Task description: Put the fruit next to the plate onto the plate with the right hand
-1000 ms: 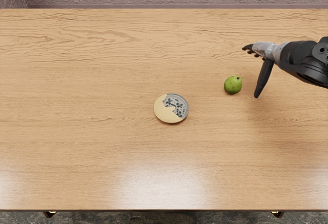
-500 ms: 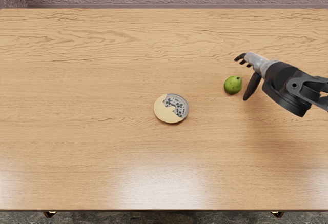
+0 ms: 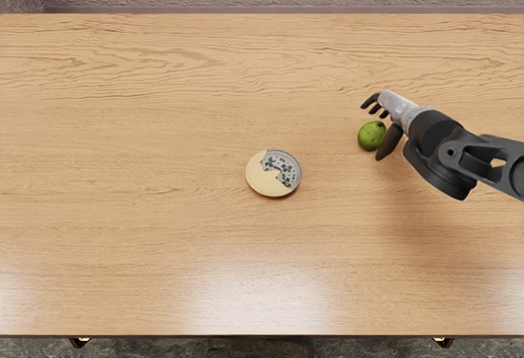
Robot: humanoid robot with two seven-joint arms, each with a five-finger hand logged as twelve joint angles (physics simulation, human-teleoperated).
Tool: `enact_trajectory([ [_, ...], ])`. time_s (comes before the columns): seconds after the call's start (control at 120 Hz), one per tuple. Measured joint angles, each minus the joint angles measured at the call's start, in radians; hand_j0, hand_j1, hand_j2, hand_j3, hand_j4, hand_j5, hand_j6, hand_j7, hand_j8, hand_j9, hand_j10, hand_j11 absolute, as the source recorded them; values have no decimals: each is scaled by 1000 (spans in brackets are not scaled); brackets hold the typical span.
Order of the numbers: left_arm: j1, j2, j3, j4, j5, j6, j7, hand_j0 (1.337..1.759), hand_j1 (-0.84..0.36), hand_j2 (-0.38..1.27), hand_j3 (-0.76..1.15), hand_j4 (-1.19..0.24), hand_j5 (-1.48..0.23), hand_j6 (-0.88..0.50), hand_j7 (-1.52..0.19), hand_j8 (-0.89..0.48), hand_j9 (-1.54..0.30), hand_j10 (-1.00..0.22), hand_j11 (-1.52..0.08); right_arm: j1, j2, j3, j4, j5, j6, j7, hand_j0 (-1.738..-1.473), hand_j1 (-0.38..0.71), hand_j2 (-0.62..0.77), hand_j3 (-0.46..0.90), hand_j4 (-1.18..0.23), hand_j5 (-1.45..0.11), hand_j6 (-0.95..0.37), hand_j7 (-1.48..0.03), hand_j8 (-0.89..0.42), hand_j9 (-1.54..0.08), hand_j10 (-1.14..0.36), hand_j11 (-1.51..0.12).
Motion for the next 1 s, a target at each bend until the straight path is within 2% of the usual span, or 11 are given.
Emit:
enact_trajectory([
  [0.258, 0, 0, -1, 0, 0, 0, 0, 1658, 333, 3, 0, -14, -18, -14, -18, -14, -18, -14, -18, -14, 2, 0, -27, -9, -9, 0, -1658, 40, -62, 0, -328, -424, -330, -423, -329, -424, -328, -424],
  [0.508, 0, 0, 0, 0, 0, 0, 0, 1658, 333, 3, 0, -14, -18, -14, -18, -14, -18, -14, -18, -14, 42, -1, -56, -8, -10, 0, -1658, 55, -65, 0, -341, -440, -342, -440, -341, -440, -340, -440],
  [1.0, -6, 0, 0, 0, 0, 0, 0, 1658, 333, 3, 0, -14, -18, -14, -18, -14, -18, -14, -18, -23, 49, -12, -78, -11, -20, 0, -1658, 165, -83, 0, -432, -560, -433, -559, -432, -559, -432, -559],
])
